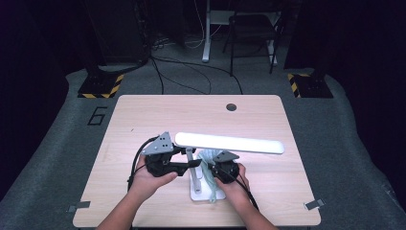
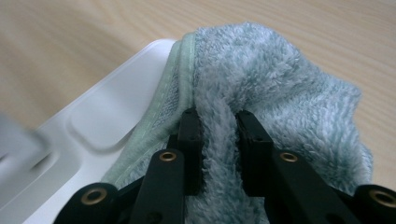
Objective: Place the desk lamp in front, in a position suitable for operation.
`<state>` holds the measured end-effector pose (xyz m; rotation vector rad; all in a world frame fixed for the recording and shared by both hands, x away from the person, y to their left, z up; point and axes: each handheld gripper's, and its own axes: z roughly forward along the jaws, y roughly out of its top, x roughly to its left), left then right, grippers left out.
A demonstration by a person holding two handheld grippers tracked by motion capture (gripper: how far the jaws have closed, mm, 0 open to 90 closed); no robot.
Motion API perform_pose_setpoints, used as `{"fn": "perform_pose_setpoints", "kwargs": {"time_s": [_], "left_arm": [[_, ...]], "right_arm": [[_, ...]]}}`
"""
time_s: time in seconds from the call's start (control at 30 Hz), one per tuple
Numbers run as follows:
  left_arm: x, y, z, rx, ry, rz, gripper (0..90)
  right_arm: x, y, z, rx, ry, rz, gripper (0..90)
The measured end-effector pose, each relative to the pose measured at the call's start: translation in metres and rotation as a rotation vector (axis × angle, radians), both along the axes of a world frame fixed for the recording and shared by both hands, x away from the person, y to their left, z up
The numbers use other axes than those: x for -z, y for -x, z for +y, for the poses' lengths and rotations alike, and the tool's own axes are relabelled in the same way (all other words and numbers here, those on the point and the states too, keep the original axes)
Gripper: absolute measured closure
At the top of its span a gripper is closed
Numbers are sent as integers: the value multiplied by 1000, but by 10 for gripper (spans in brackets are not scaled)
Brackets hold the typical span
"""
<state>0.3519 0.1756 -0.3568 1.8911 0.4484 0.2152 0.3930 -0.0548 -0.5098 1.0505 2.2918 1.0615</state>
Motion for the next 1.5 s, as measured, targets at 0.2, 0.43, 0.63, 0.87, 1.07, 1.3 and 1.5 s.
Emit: {"fn": "perform_pose_setpoints", "kwargs": {"time_s": [0.2,0.43,0.63,0.87,1.07,1.3,1.5], "left_arm": [[0,0,0,-4,-3,4,525],[0,0,0,-2,-7,7,524],[0,0,1,-4,-12,2,525],[-1,-1,-4,-4,-24,1,523],[-1,-1,-3,1,-21,11,523],[-1,-3,-2,16,-22,15,521],[0,-4,-1,31,-9,18,519]], "right_arm": [[3,36,-8,-51,4,-23,747],[4,71,-21,-104,-25,-18,747],[4,76,-28,-158,13,-54,746],[5,54,-43,-70,-24,-23,748],[5,33,-44,-20,-6,-39,746],[10,12,-51,70,55,-28,741],[-2,20,-44,16,7,-47,734]]}}
